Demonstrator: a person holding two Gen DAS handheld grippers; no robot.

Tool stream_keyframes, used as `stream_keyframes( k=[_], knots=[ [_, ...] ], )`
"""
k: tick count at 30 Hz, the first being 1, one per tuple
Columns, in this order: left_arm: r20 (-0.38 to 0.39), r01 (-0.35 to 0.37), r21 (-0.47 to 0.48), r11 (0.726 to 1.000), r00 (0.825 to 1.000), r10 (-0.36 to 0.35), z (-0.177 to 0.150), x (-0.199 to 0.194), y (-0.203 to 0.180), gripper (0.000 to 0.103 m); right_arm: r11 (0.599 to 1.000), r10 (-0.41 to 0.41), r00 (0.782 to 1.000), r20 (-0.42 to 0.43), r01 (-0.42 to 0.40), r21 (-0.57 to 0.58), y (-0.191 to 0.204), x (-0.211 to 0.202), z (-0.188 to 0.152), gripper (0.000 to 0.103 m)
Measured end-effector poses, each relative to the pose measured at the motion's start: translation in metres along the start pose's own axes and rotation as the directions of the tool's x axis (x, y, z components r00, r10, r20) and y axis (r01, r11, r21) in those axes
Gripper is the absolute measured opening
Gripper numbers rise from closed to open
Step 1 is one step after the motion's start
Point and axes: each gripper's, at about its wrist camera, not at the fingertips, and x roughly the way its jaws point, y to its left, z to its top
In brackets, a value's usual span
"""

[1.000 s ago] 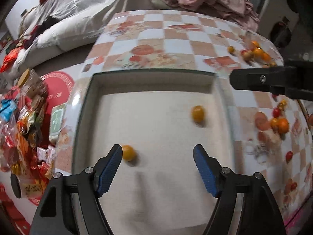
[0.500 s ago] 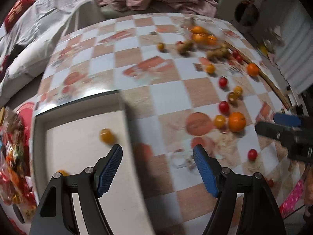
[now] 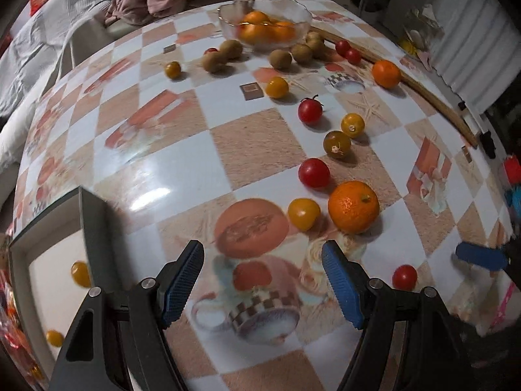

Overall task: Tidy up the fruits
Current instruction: 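Grasp a yellow tomato with the left tool while the right tool grasps a red tomato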

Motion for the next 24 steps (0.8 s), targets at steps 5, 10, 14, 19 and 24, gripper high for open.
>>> stream_keyframes(
  k=[5,10,14,19,24],
  knots=[
    [0.002,0.001,-0.015,1.0,1.0,-0.001,0.009,0.012,-0.002,0.076,1.0,0.004,1.0,0.004,-0.004,-0.028,0.005,0.01,-0.005,0.066],
    [0.018,-0.01,-0.021,1.0,1.0,0.011,0.017,0.016,-0.005,0.076,0.998,0.004,0.999,0.032,-0.002,-0.056,0.009,0.015,-0.002,0.062],
    [0.017,-0.017,-0.02,1.0,1.0,0.017,0.021,0.018,-0.007,0.076,0.997,0.002,0.998,0.058,0.003,-0.081,0.014,0.017,0.003,0.053],
    [0.01,-0.022,-0.028,0.999,1.0,0.022,0.022,0.017,-0.011,0.063,0.996,0.032,0.998,0.049,-0.028,-0.085,0.018,0.018,0.009,0.026],
    [0.004,0.014,-0.012,1.0,1.0,-0.013,0.024,0.013,-0.02,0.032,0.997,0.074,0.997,0.027,-0.073,-0.04,0.013,0.017,0.012,0.024]
  ],
)
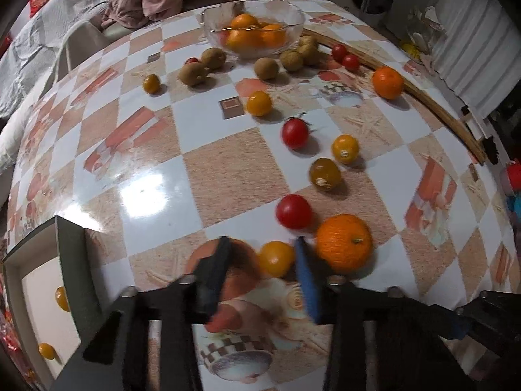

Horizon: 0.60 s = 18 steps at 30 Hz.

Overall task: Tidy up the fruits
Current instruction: 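Grasp a yellow tomato with the left tool while the right tool grasps a red tomato, then carry both tomatoes into the white tray and open both tools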

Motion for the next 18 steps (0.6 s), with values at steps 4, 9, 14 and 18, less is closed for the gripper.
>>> stream_keyframes(
  k=[4,9,14,18],
  knots=[
    [-0.015,0.056,-0.015,0.998,0.998,-0.056,-0.001,-0.003,-0.001,0.022,0.998,0.032,0.999,-0.008,-0.032,0.05,-0.011,-0.005,-0.002,0.024],
    [-0.014,0.076,-0.059,0.995,0.997,-0.077,-0.008,-0.017,0.007,0.022,0.995,0.061,0.998,-0.005,-0.06,0.082,-0.021,-0.014,-0.001,0.024],
    [0.0,0.079,-0.078,0.994,0.997,-0.079,-0.016,-0.035,0.017,0.022,0.994,0.066,0.998,-0.006,-0.065,0.089,-0.023,-0.019,0.002,0.024],
    [0.017,0.079,-0.114,0.99,0.997,-0.078,-0.022,-0.049,0.03,0.022,0.994,0.069,0.998,-0.003,-0.069,0.08,-0.019,-0.022,0.006,0.024]
  ],
)
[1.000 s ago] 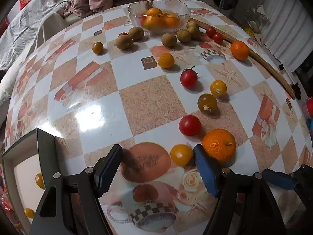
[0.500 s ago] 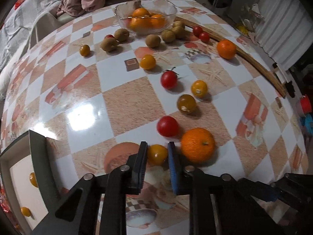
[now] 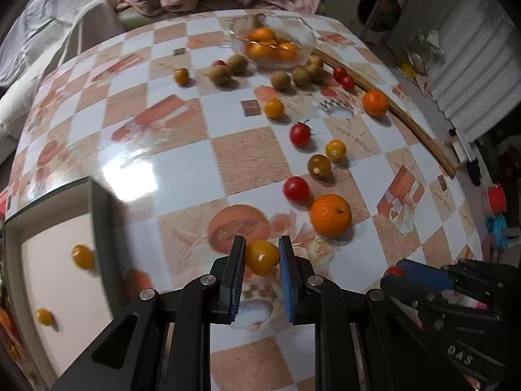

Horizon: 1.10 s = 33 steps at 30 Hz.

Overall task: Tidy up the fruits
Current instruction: 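Carry both tomatoes into the white tray and open both tools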

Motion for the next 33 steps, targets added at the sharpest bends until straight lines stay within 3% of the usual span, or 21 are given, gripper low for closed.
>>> stream_keyframes(
  k=[10,20,33],
  knots=[
    [0.036,-0.04,-0.088,0.995,0.998,0.044,-0.02,-0.031,0.038,0.022,0.997,0.017,1.0,-0.003,-0.017,-0.074,0.032,-0.003,0.009,0.024],
    [0.064,-0.089,-0.211,0.973,0.992,0.105,-0.048,-0.06,0.09,0.022,0.975,0.059,0.998,-0.02,-0.062,-0.213,0.096,0.003,0.023,0.024],
    [0.047,-0.189,-0.401,0.896,0.973,0.227,-0.104,-0.084,0.166,0.022,0.918,0.118,0.99,-0.073,-0.137,-0.373,0.193,0.024,0.032,0.024]
  ],
)
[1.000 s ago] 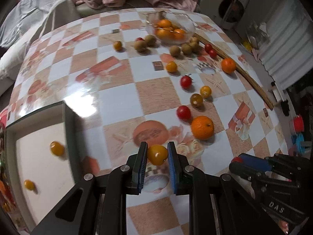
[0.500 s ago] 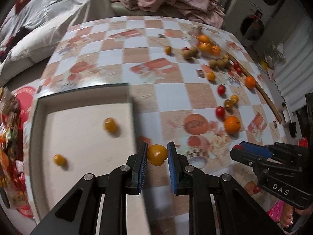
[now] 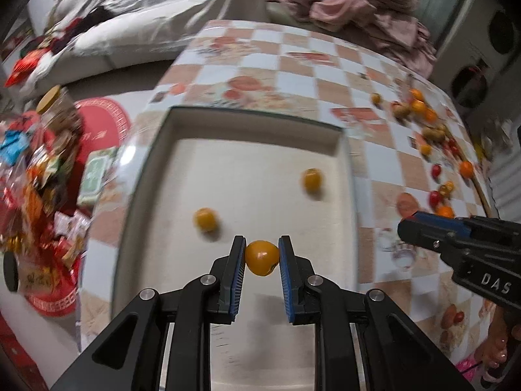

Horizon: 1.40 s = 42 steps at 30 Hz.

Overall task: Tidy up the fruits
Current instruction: 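Carry both tomatoes into the white tray and open both tools, then return to the table and grasp a red tomato with the left tool while the right tool grasps another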

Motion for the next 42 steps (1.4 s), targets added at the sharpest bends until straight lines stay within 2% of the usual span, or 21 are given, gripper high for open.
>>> stream_keyframes(
  k=[6,15,25,36,37,38,39,41,42],
  knots=[
    [-0.021,-0.061,-0.063,0.996,0.998,0.059,-0.011,0.011,0.035,0.022,0.998,0.025,0.999,-0.029,-0.027,-0.061,0.034,0.024,0.017,0.024],
    [-0.064,-0.101,-0.105,0.989,0.993,0.095,-0.025,0.031,0.063,0.022,0.993,0.016,0.997,-0.078,-0.025,-0.119,0.066,0.066,0.036,0.024],
    [-0.074,-0.105,-0.101,0.989,0.993,0.097,-0.031,0.037,0.068,0.022,0.99,-0.037,0.995,-0.091,0.024,-0.139,0.075,0.09,0.043,0.024],
    [-0.069,-0.131,-0.048,0.99,0.989,0.128,-0.032,0.038,0.06,0.024,0.982,-0.077,0.993,-0.087,0.061,-0.179,0.08,0.1,0.035,0.024],
    [-0.068,-0.133,-0.044,0.99,0.989,0.129,-0.033,0.037,0.059,0.039,0.983,-0.073,0.993,-0.088,0.057,-0.177,0.079,0.099,0.035,0.024],
    [-0.067,-0.131,-0.041,0.991,0.99,0.128,-0.033,0.037,0.058,0.064,0.984,-0.063,0.994,-0.09,0.047,-0.17,0.078,0.099,0.035,0.024],
    [-0.046,-0.138,-0.042,0.99,0.99,0.136,-0.034,0.033,0.058,0.07,0.985,-0.058,0.994,-0.092,0.042,-0.166,0.077,0.099,0.035,0.025],
    [-0.024,-0.143,-0.028,0.989,0.99,0.142,-0.034,0.029,0.055,0.07,0.987,-0.047,0.994,-0.098,0.031,-0.16,0.076,0.098,0.036,0.026],
    [-0.032,-0.139,-0.023,0.99,0.99,0.138,-0.033,0.03,0.055,0.07,0.987,-0.044,0.994,-0.1,0.028,-0.159,0.076,0.098,0.036,0.031]
  ],
)
